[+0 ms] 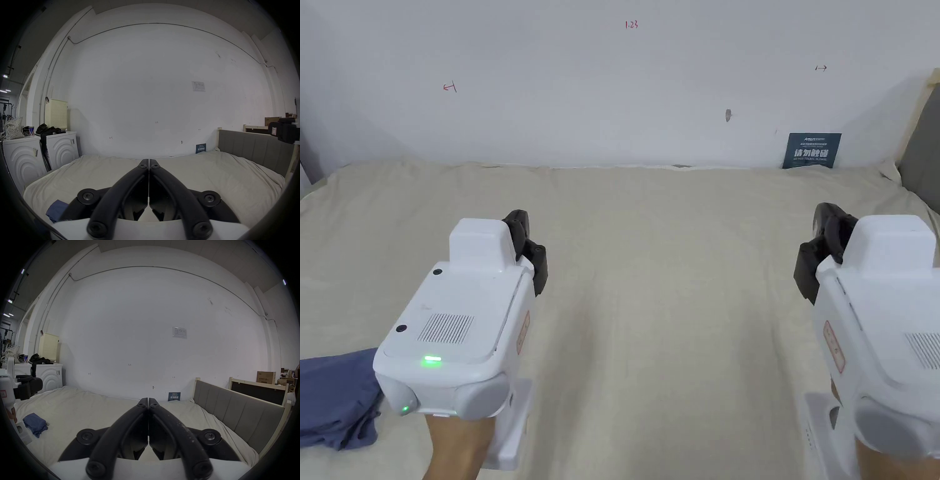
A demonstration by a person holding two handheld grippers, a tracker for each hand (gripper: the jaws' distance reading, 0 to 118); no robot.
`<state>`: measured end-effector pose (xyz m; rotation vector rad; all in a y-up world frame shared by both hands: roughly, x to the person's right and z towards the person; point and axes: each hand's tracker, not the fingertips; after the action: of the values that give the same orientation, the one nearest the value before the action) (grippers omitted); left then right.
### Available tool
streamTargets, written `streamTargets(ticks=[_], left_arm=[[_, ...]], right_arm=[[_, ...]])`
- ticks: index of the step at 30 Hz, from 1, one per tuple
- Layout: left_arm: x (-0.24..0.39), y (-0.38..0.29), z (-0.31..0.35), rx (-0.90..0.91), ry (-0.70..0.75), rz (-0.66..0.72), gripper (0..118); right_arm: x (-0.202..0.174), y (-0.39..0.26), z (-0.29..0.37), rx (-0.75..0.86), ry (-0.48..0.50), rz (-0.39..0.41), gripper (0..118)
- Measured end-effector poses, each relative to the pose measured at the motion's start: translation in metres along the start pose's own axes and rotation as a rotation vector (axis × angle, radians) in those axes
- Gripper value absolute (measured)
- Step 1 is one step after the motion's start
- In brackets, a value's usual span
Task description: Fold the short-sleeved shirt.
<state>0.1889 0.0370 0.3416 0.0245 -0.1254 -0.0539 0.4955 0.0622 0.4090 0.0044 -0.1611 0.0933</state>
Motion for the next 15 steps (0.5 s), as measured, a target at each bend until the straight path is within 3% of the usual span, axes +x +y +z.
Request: streamTargets(ticks=[2, 4, 5, 7, 8, 10, 12, 15], left_arm=[[-0.0005, 0.0000, -0.0003, 0.000, 0.000, 0.002, 5], [-0.0013, -0.0002, 0.0002, 0.002, -0.003, 0.009, 20], [-0.0016, -0.0002, 0.0002, 0.001, -0.005, 0.009, 31], [-0.0020, -0.0005, 0.0003, -0.001, -0.002, 0.007, 65], [-0.0018, -0.0009, 0.0002, -0.004, -0.004, 0.003, 77], [-0.0016, -0.0019, 0.0009, 0.002, -0.003, -0.003, 102], [-0.0007, -0.0021, 0.0016, 0.009, -0.001, -0.008, 115], [-0.0004, -0.0017, 0.0021, 0.017, 0.001, -0.007, 118]], right_arm=[[0.0001, -0.0002, -0.0001, 0.000, -0.004, -0.003, 3], [0.0009, -0.0003, 0.0004, -0.001, -0.001, -0.010, 17], [0.0015, -0.0004, 0.0007, -0.004, 0.007, -0.014, 23], [0.0020, -0.0012, 0.0009, -0.009, 0.007, -0.019, 42], [0.0021, -0.0015, 0.0010, -0.012, 0.008, -0.017, 54], [0.0020, -0.0021, -0.0003, -0.027, 0.011, -0.014, 88], [0.0020, -0.0035, -0.0010, -0.029, 0.009, -0.017, 118], [0.0014, -0.0049, -0.0004, -0.025, -0.002, -0.015, 118]])
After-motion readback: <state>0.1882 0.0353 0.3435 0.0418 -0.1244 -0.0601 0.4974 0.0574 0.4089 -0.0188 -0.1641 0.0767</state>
